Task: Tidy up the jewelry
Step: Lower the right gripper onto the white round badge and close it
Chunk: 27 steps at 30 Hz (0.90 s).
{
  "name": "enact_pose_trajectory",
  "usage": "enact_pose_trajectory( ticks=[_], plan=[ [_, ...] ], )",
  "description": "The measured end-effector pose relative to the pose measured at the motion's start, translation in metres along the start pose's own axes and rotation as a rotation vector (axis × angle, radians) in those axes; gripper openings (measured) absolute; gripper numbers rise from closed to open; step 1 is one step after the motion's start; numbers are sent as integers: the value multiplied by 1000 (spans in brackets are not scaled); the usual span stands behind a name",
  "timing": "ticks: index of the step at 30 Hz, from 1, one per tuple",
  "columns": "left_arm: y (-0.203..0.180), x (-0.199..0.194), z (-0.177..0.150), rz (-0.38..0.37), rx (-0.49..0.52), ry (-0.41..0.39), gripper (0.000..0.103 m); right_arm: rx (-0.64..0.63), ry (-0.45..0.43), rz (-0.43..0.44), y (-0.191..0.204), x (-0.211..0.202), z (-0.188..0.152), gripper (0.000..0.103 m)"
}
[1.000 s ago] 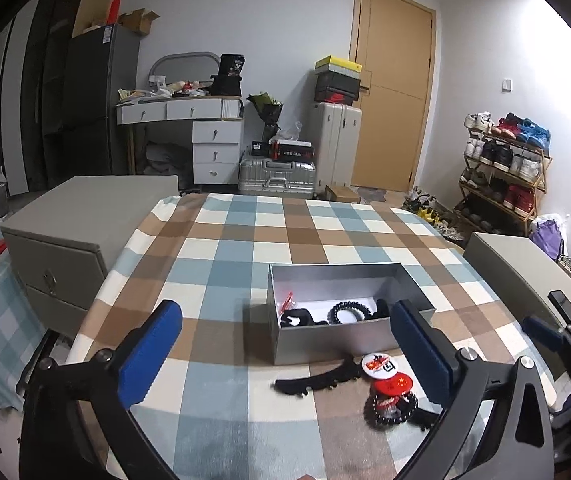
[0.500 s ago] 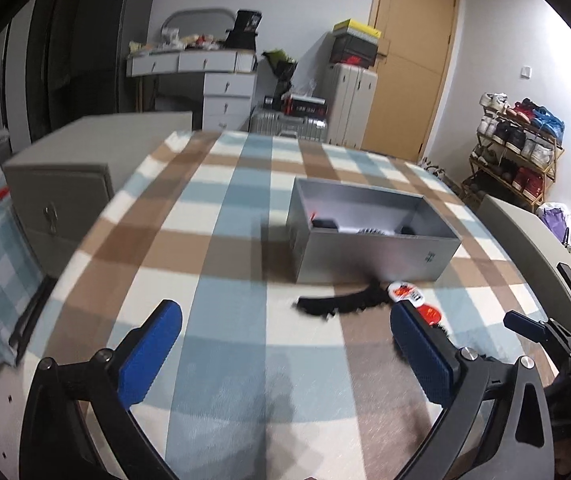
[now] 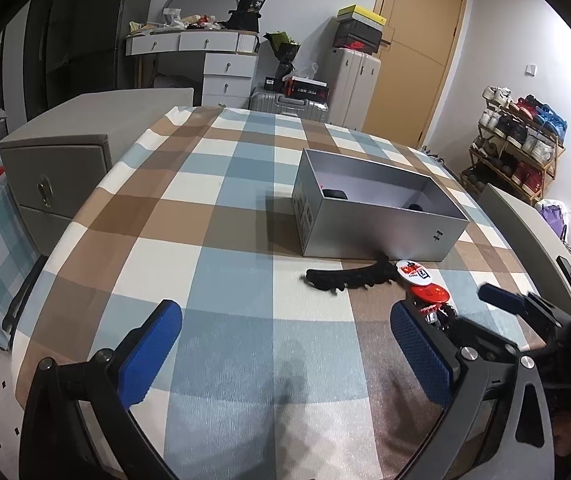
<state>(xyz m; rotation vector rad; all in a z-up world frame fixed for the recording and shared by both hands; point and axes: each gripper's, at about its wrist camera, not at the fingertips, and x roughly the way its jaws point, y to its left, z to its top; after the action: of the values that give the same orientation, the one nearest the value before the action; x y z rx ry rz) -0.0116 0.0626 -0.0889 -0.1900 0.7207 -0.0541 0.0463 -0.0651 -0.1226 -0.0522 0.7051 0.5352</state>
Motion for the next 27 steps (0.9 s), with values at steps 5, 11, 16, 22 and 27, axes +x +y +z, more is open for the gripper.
enact_pose_trajectory(
  ticks=[5, 11, 16, 22, 27],
  plan=[
    [3, 1, -3, 7, 1, 16, 102, 77, 42, -11, -8, 17, 13, 92],
    [4, 5, -3, 6, 4, 32, 102, 93, 65, -40, -14, 32, 29, 80],
    [5, 8, -3, 22, 9, 43, 102, 78, 125, -70, -14, 52, 32, 70],
    [6, 13, -5, 35, 15, 58, 102, 30, 152, -96, -9, 58, 31, 56],
    [8, 15, -5, 4, -4, 77, 102, 2, 159, -102, -6, 58, 31, 44]
  ],
)
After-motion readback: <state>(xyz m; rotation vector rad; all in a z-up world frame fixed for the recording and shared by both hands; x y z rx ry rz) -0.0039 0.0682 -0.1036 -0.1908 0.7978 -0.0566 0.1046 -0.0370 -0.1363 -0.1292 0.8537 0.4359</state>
